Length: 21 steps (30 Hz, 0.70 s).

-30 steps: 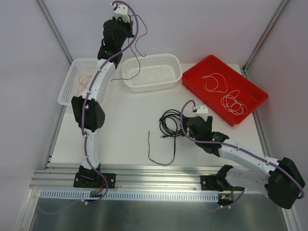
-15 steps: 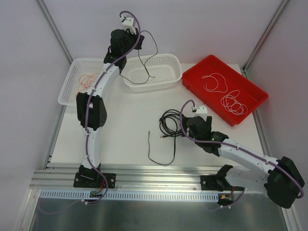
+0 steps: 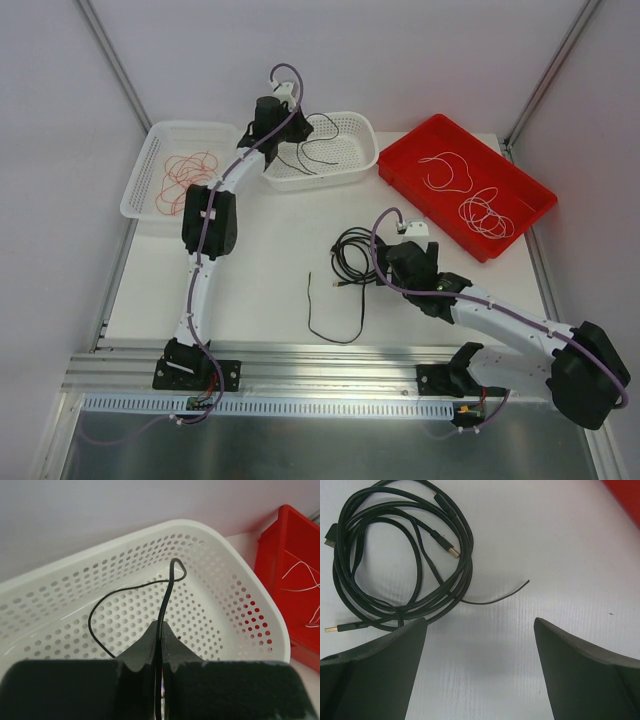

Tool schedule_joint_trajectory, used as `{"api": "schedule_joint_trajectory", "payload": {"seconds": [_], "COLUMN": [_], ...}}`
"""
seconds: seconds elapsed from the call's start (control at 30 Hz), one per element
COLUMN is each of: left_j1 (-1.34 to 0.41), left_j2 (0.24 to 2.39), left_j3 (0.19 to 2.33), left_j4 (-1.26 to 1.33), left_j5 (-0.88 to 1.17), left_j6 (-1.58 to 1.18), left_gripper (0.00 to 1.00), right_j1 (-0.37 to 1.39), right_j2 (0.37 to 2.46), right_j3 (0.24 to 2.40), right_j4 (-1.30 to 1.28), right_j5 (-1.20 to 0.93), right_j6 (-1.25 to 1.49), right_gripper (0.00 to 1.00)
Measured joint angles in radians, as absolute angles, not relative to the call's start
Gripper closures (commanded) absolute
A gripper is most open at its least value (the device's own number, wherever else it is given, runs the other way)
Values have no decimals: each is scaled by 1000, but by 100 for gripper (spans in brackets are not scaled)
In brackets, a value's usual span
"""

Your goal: Untangle the cables

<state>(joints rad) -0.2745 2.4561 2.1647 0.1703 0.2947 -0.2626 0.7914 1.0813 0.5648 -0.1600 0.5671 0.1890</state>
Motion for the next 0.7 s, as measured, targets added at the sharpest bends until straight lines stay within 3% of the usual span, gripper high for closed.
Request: {"api": "schedule_joint_trajectory", "payload": {"seconds": [0.23,0.5,0.7], "left_j1": [-274,-273,-267], "left_j2": [2469,2465,2464], "left_j3": [2112,2020,2020], "left_j4": [151,90,84], "left_j5": [265,196,171], "left_j6": [-347,-472,-490], "left_gripper": [99,89,56], "right_j1": [790,788,788], "right_j2": [1086,1087,1091], "right_j3": [565,566,569], "right_j4": [-160,-160,-162], "right_j5": [563,559,553], "right_j6": [189,189,189], "right_gripper": [7,8,8]}}
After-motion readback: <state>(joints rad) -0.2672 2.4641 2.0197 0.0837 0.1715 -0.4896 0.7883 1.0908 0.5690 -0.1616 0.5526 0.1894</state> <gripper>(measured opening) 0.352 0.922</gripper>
